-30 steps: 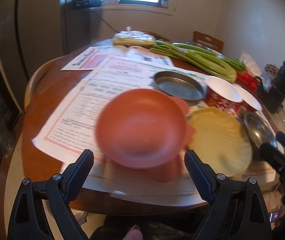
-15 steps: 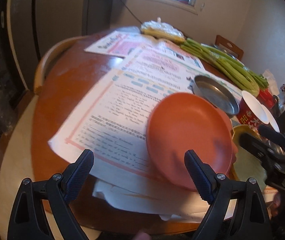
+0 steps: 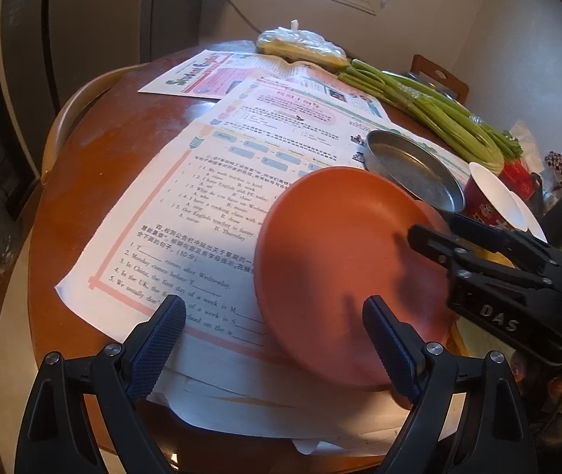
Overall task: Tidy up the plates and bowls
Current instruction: 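Reach the left gripper to the orange plate rim and close on it, then lift the orange plate with the left gripper and shift it across the paper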
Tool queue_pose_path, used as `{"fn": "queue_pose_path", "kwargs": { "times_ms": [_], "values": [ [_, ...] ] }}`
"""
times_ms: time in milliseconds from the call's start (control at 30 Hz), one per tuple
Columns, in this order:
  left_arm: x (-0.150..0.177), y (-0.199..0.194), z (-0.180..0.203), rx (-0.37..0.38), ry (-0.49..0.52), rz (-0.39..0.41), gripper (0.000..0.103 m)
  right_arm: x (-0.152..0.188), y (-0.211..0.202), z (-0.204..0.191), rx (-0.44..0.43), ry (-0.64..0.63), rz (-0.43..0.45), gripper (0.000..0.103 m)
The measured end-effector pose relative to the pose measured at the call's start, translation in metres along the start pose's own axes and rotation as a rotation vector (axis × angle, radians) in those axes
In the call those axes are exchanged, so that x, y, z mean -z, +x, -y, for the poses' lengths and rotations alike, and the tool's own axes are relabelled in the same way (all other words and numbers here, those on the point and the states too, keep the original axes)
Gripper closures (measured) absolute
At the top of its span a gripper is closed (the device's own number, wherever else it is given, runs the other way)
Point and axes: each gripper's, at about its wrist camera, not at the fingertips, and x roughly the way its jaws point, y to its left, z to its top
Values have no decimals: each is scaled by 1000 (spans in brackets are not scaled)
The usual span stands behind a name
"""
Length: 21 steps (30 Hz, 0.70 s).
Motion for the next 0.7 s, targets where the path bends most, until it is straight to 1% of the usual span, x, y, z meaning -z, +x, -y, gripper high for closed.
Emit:
{"fn": "queue_pose_path", "kwargs": {
  "times_ms": [67, 100, 167, 233, 267, 333, 433, 567, 700],
  "values": [
    [0, 1, 2, 4, 0, -5, 25, 0, 1, -3, 1, -18, 0, 52],
    [0, 2, 3, 4, 1, -11, 31, 0, 1, -5, -12, -19, -1, 54],
    [0, 2, 5, -3, 2, -9, 32, -1, 2, -5, -19, -17, -1, 56],
    [0, 2, 6, 8, 0, -9, 43, -1, 1, -6, -35, -11, 0, 58],
    [-1, 2, 6, 13, 0, -11, 44, -1, 0, -7, -43, -11, 1, 58],
    [-2, 3, 5, 12, -5, -14, 46, -1, -1, -10, -53, -15, 2, 58],
    [-4, 1, 1, 12, -14, -11, 49, 0, -2, -13, -41, -28, 0, 58],
    [-8, -4, -2, 5, -4, 4, 49, 1, -3, -14, -62, -3, -14, 58],
    [-16, -11, -5, -6, 1, 26, 49, -4, -11, -18, -62, 1, 9, 58]
  ]
}}
